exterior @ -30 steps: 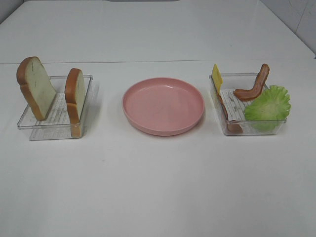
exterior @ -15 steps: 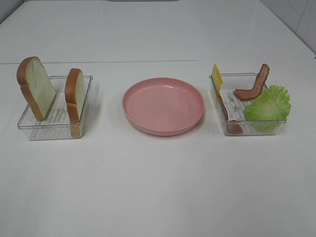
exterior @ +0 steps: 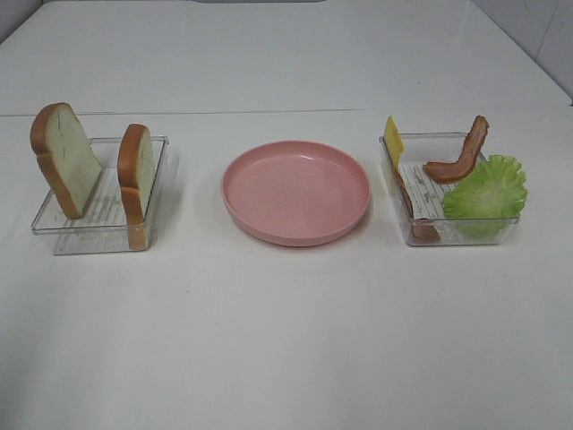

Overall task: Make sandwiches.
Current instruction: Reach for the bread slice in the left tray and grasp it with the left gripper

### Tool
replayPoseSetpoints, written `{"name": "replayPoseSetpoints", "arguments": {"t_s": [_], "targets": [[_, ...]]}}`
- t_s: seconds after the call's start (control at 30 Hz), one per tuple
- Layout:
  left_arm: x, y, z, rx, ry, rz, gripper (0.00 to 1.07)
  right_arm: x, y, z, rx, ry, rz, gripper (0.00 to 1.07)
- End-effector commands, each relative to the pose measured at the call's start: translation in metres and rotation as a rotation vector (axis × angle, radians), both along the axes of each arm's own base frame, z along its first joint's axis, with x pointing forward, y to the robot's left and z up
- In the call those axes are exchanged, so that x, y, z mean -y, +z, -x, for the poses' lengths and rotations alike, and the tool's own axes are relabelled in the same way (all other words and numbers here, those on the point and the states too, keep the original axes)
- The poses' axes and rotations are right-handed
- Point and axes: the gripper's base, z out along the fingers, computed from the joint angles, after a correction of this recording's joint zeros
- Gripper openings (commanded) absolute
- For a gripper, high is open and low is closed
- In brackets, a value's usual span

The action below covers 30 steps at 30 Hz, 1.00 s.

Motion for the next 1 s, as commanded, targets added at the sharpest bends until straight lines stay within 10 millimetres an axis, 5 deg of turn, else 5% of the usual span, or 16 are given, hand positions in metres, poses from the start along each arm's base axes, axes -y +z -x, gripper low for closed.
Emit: {"name": "replayPoseSetpoints", "arguments": {"t_s": [0.03,0.1,0.13,0.2,0.3,0.37,0.47,0.53,0.67,1.0], "targets": [[-0.002,0.018,-0.057,-0.148,-0.004,0.025,1.02,0.000,0.001,0.002,0.021,0.002,0.009,0.98],[-0.006,0.026,-0.098,-0.185,-0.017,0.012,1.02,0.000,0.001,0.002,0.021,0.002,0.009,0.98],[-0.006,0.026,-0.098,-0.185,-0.017,0.012,1.02,0.000,0.001,0.002,0.021,0.002,0.009,0.98],[-0.007,0.021,-0.136,-0.240,-0.025,0.012,1.02,0.000,0.001,0.002,0.021,0.002,0.009,0.98],[-0.003,0.016,-0.160,-0.272,-0.038,-0.003,1.02,0.000,0.001,0.002,0.021,0.002,0.009,0.98],[0.018,0.008,-0.192,-0.313,-0.075,-0.039,1.02,0.000,0.001,0.002,0.021,0.002,0.009,0.98],[0.025,0.006,-0.200,-0.317,-0.087,-0.052,1.02,0.000,0.001,0.002,0.021,0.002,0.009,0.98],[0.061,-0.017,-0.240,-0.379,-0.129,-0.080,1.02,0.000,0.001,0.002,0.021,0.002,0.009,0.98],[0.082,-0.032,-0.261,-0.407,-0.148,-0.078,1.02,0.000,0.001,0.002,0.021,0.002,0.009,0.98],[0.135,-0.110,-0.317,-0.544,-0.208,-0.114,1.02,0.000,0.001,0.002,0.021,0.002,0.009,0.98]]}}
